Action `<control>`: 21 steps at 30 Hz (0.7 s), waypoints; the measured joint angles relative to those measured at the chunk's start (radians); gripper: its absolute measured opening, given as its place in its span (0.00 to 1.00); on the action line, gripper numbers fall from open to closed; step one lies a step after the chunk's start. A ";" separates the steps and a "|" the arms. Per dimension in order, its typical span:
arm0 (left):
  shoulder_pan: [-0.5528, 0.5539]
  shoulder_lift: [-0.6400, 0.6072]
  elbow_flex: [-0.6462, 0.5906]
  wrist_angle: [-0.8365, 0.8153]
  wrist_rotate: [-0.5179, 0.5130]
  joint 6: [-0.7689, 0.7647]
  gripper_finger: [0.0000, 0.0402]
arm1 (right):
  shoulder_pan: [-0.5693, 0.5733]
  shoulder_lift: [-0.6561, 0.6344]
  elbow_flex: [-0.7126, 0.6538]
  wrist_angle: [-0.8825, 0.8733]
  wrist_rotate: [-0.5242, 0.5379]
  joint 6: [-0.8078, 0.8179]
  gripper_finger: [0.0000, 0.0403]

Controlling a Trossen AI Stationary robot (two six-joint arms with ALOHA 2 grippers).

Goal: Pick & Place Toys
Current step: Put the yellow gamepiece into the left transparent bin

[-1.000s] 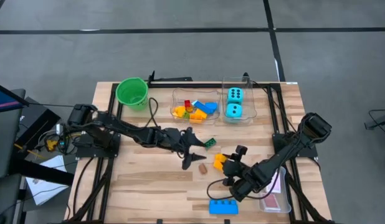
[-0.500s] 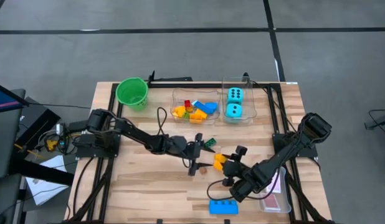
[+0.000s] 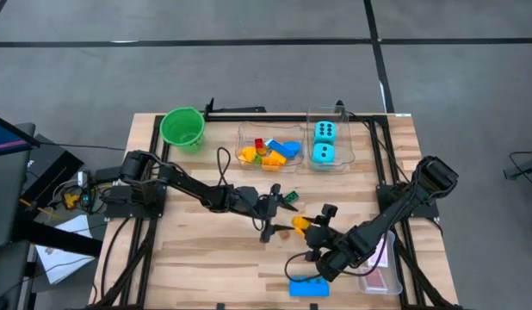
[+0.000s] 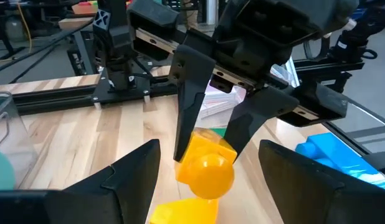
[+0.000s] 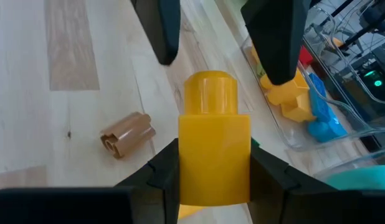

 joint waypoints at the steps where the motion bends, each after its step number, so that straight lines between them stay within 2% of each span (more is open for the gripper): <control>1: 0.000 0.000 0.000 0.000 0.001 0.000 0.67 | 0.000 0.000 0.004 0.001 -0.001 0.000 0.31; 12: 0.000 0.000 0.001 -0.004 0.004 0.000 0.66 | 0.000 0.000 0.051 0.002 0.010 0.000 0.31; 17: 0.000 0.000 0.001 -0.004 0.005 0.000 0.59 | 0.000 0.000 0.052 0.003 0.012 0.000 0.31; 21: 0.000 0.000 0.001 -0.005 0.008 0.002 0.50 | 0.000 0.000 0.052 0.003 0.012 0.000 0.31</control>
